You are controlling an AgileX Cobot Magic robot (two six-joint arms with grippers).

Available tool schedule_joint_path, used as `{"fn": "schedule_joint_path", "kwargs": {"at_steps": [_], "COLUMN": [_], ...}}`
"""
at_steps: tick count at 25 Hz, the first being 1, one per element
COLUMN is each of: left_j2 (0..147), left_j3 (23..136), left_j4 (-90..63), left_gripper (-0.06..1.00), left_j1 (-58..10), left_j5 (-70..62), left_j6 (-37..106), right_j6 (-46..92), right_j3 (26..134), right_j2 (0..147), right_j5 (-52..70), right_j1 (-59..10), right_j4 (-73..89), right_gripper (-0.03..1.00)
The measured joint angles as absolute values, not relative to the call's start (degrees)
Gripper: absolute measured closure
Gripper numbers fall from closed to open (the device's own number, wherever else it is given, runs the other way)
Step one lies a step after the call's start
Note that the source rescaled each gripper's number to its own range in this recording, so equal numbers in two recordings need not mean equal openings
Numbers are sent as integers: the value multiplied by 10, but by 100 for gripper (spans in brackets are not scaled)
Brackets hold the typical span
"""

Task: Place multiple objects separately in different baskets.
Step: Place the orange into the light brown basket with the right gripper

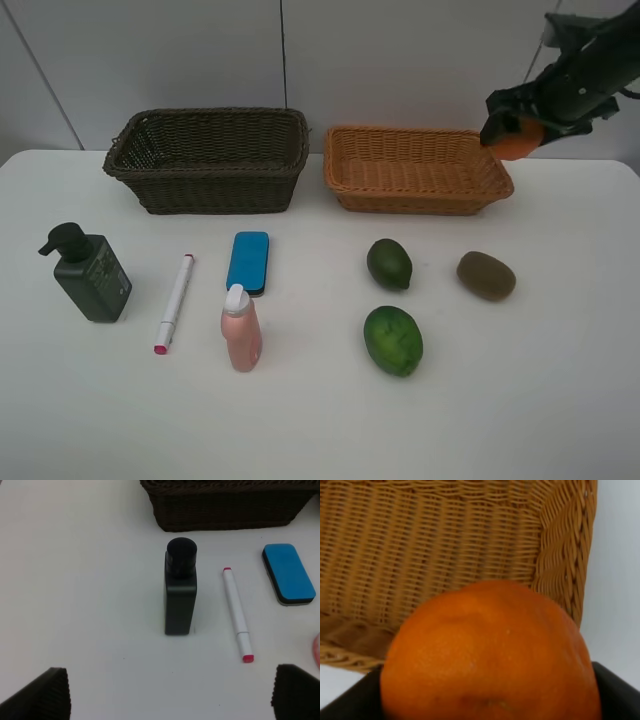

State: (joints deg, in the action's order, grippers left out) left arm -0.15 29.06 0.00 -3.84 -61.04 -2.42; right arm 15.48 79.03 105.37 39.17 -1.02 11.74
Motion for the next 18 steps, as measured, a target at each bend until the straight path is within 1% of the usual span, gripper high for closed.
{"fn": "schedule_joint_path", "kwargs": {"at_steps": [7, 13, 18], "left_j2": [-1, -1, -1], "left_j3": [291, 291, 291], "left_j4": [0, 0, 0], "left_gripper": [-6, -6, -6], "left_j1": [-38, -38, -38], "left_j5": [-610, -610, -610], "left_j6": [-24, -24, -24], "right_j6": [156, 156, 156], "right_j3": [822, 862, 864], "right_j2": [1141, 1200, 1207], "right_j5": [332, 323, 319], "right_j1": [-39, -57, -57], "right_j4": [105, 102, 100], "right_gripper": [21, 21, 21]}}
